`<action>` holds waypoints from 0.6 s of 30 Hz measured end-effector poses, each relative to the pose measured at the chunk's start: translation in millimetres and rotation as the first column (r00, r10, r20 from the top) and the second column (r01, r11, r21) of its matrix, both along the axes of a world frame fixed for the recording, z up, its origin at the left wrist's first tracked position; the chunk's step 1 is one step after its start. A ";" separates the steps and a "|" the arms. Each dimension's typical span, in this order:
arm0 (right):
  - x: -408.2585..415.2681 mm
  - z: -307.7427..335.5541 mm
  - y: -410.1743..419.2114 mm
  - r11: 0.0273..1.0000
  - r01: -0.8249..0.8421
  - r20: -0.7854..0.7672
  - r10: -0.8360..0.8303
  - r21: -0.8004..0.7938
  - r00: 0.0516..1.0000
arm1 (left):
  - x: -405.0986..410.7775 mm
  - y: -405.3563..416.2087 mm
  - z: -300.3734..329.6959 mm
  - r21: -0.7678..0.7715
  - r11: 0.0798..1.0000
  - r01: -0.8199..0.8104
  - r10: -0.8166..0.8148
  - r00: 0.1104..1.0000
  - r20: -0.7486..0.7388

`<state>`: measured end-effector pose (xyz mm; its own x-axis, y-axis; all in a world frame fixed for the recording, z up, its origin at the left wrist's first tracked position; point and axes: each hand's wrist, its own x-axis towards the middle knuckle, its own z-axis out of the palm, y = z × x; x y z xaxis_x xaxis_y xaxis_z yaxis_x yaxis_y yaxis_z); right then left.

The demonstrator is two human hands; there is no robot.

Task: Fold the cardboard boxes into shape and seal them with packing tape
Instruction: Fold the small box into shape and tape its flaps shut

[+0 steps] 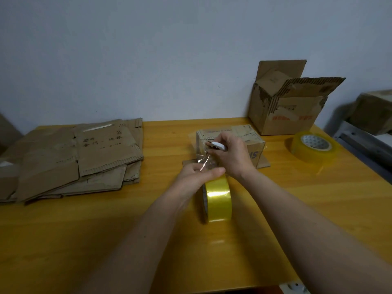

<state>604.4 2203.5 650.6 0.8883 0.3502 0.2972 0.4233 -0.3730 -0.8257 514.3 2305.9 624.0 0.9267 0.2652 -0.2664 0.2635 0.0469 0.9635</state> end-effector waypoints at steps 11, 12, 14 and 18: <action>-16.0 31.9 -22.3 0.992 -0.119 0.026 0.121 -0.044 0.992 | 27.2 4.0 -4.6 -0.102 0.967 -0.232 0.239 0.969 0.057; -18.6 31.4 -25.5 0.988 -0.127 0.027 0.130 -0.088 0.991 | 27.3 3.8 -3.9 -0.109 0.968 -0.227 0.235 0.970 0.062; -20.4 27.4 -31.4 0.974 -0.141 0.038 0.149 -0.179 0.988 | 26.2 3.3 -1.7 -0.108 0.969 -0.224 0.233 0.970 0.071; -19.0 20.0 -38.3 0.937 -0.101 0.169 0.164 -0.333 0.972 | 19.2 1.2 2.4 -0.047 0.967 -0.250 0.254 0.960 0.117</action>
